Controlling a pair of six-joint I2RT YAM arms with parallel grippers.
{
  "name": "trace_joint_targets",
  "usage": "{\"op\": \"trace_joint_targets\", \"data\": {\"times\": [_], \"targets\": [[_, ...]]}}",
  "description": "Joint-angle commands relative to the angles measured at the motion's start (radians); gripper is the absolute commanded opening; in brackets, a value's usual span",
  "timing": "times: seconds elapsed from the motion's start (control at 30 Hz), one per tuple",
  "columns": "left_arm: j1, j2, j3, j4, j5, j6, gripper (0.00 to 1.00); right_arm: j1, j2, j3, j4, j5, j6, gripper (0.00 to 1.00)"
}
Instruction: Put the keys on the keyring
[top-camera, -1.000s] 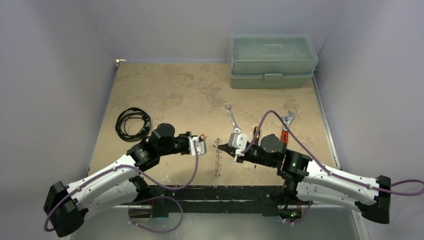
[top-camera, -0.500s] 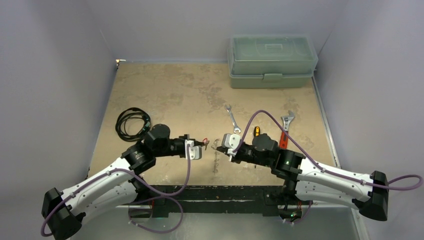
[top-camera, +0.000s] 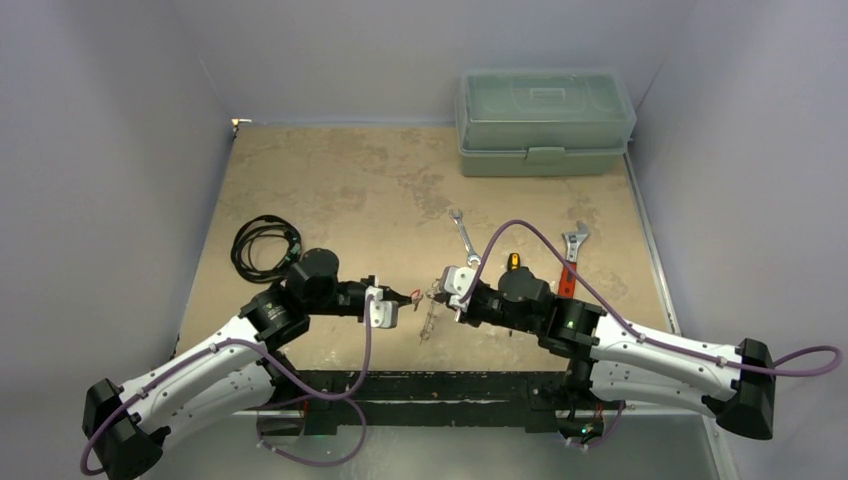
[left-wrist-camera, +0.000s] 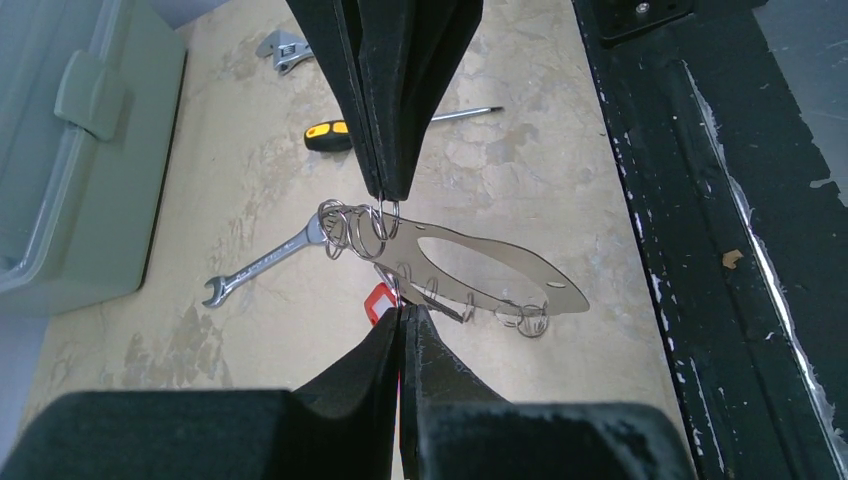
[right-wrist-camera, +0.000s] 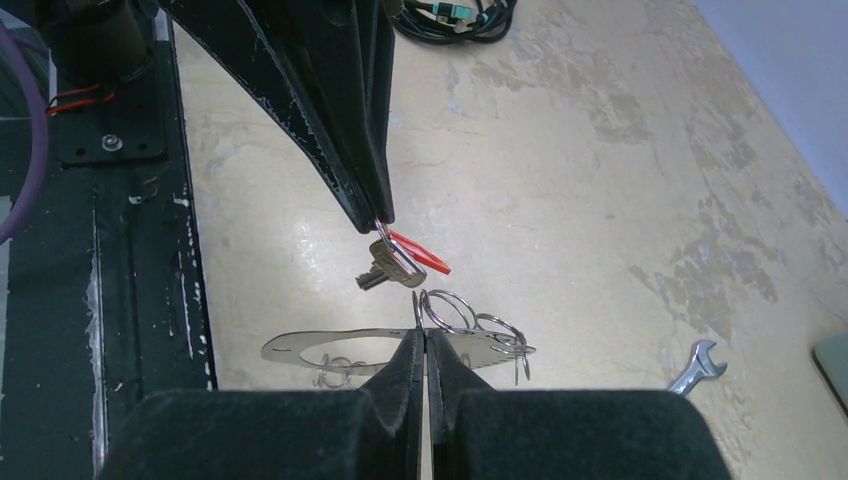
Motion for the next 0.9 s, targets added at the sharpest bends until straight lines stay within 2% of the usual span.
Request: {"op": "trace_joint_targets", "data": {"times": [0.0,0.2,0.63,0.87], "targets": [[0.007,-0.006,0.037,0.002,0.05,0.005,0.0,0.004,0.004,0.033,0.025,-0.047,0.016,0.0],[0.007,0.023,0.052,-0.013,0.026,-0.008,0.0,0.004,0.022,0.038,0.012,-0.076,0.014,0.0],[0.005,0.082,0.056,0.019,0.14,-0.05,0.0,0.004,0.052,0.039,0.05,-0.133,0.011,0.0],[0.005,0.084,0.054,0.025,0.151,-0.051,0.0,0.004,0.073,0.041,0.055,-0.146,0.013,0.0]]}}
